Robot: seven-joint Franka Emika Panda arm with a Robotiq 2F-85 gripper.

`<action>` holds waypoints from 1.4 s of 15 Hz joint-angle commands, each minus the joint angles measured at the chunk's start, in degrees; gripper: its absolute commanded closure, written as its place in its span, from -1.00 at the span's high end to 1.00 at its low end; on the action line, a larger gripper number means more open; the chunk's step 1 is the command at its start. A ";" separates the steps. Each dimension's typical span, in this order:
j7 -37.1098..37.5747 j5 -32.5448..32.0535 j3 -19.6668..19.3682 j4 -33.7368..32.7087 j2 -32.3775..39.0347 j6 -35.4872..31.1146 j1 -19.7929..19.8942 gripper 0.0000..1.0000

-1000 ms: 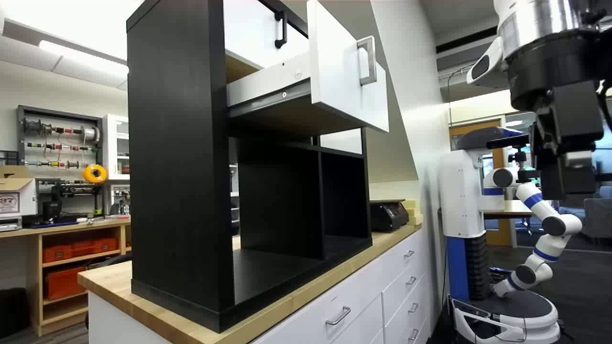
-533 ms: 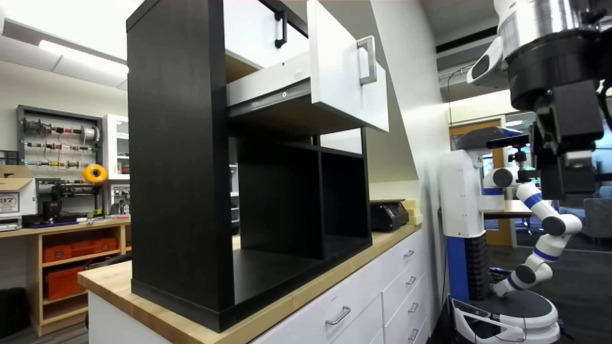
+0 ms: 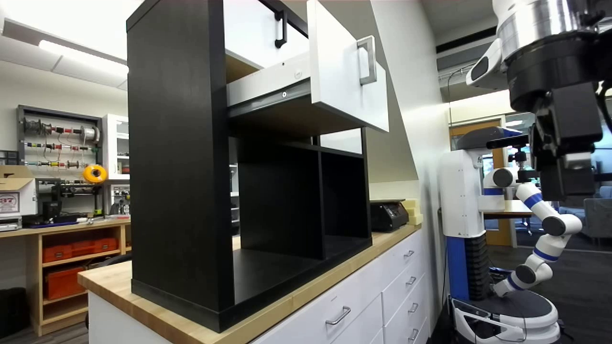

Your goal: Push the open drawer closed

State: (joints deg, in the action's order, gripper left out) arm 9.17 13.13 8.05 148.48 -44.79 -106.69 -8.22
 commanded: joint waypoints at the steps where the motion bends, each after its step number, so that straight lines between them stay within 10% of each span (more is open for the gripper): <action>1: 0.23 -1.03 0.61 -0.28 -0.38 -0.61 1.10 1.00; 21: 1.31 -12.47 0.77 -12.05 -0.59 -13.08 7.18 1.00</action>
State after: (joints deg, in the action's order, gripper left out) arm 9.33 2.35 8.59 138.23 -46.02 -117.07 -2.39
